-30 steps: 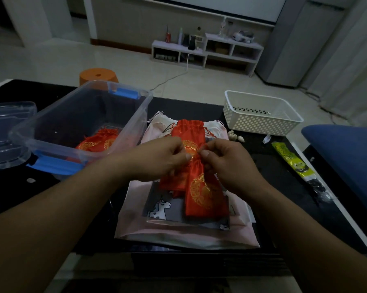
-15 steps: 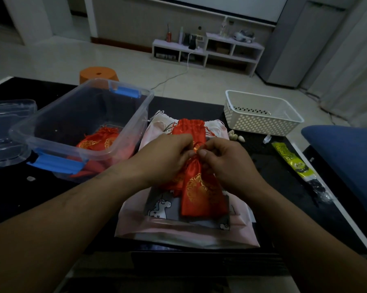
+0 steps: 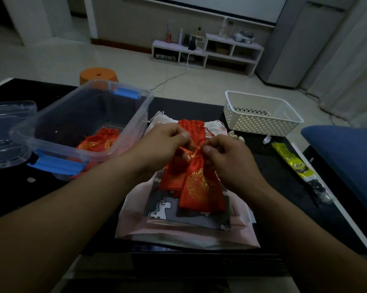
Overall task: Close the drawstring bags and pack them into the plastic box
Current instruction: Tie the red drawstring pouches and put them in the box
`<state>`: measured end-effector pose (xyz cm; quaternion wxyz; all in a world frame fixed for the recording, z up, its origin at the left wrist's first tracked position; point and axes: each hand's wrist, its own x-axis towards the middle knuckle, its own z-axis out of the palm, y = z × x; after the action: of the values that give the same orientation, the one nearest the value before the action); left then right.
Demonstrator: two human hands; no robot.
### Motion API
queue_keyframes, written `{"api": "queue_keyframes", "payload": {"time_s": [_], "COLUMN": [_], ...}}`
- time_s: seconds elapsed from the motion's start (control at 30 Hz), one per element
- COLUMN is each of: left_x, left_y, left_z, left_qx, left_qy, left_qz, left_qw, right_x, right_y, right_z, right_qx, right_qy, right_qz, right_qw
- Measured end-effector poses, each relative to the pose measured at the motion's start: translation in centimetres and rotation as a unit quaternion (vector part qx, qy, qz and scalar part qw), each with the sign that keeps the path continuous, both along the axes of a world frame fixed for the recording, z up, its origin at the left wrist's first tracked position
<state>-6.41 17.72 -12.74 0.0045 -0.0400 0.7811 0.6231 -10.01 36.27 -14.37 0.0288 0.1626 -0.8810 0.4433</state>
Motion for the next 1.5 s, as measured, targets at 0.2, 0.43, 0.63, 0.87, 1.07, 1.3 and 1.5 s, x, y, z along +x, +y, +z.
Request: {"api": "queue_keyframes", "payload": {"time_s": [0.2,0.43,0.63,0.87,1.07,1.3,1.5], "left_x": [0.0,-0.2,0.0,-0.1,-0.7,-0.6,-1.3], "left_y": [1.2,1.6,-0.1,-0.5,-0.8,-0.3,0.7], "left_z": [-1.0,-1.7,-0.6,-0.8,-2.1,-2.6,-3.5], "left_qx": [0.118,0.092,-0.139,-0.288,-0.335,-0.387,-0.358], "left_qy": [-0.010,-0.001,0.066,0.104,0.110,0.153,0.029], "left_qz": [0.054,0.066,-0.020,-0.043,-0.017,0.030,-0.024], "left_qw": [0.991,0.994,0.988,0.951,0.936,0.909,0.933], "right_x": [0.6,0.5,-0.3,-0.5,-0.7,-0.8,-0.2], "right_y": [-0.3,-0.6,1.0,1.0,0.6,0.2,-0.3], "right_z": [0.1,-0.4,-0.1,-0.5,-0.7,-1.3,-0.9], "right_qx": [-0.058,-0.049,0.006,0.017,0.018,0.087,0.144], "right_qy": [-0.033,0.011,0.026,-0.008,-0.017,-0.003,0.011], "right_qz": [-0.003,-0.003,0.022,0.074,0.059,0.057,0.083], "right_qw": [0.998,0.999,0.999,0.997,0.998,0.995,0.986]}}
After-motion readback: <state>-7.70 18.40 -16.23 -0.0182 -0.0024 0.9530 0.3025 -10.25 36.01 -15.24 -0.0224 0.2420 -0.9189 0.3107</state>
